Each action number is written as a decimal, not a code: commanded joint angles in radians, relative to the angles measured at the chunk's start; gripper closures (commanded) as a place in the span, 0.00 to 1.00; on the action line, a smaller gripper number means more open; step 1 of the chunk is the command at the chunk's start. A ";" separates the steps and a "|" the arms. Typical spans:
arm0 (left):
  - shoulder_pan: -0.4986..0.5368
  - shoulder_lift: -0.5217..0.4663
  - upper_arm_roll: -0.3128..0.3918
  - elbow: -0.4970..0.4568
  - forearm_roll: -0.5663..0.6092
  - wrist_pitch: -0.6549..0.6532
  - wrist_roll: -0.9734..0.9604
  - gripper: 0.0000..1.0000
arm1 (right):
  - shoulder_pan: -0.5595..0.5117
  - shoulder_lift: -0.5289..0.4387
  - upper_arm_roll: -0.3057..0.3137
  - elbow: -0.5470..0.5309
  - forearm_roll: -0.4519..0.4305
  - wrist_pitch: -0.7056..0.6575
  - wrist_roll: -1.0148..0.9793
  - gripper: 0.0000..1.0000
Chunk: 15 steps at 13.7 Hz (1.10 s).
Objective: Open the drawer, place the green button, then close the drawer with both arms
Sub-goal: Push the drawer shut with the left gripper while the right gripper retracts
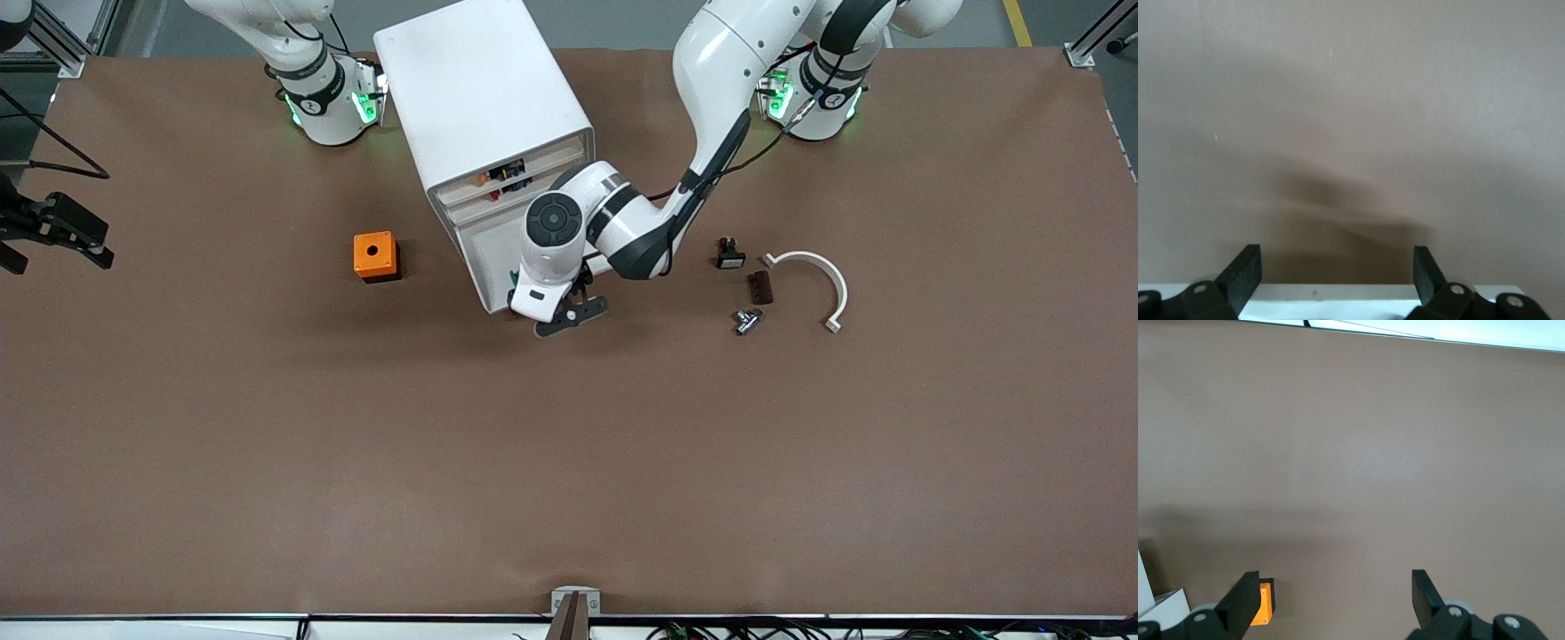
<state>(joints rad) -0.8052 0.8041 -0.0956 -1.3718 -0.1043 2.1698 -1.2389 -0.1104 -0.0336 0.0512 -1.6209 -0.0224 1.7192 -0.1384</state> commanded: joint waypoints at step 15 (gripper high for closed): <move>-0.051 -0.016 -0.052 -0.078 -0.377 0.012 -0.045 0.00 | -0.018 -0.002 0.001 -0.005 -0.002 0.040 0.000 0.00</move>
<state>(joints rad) -0.8500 0.8042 -0.1461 -1.4247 -0.4435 2.1698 -1.2663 -0.1120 -0.0298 0.0426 -1.6222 -0.0223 1.7581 -0.1382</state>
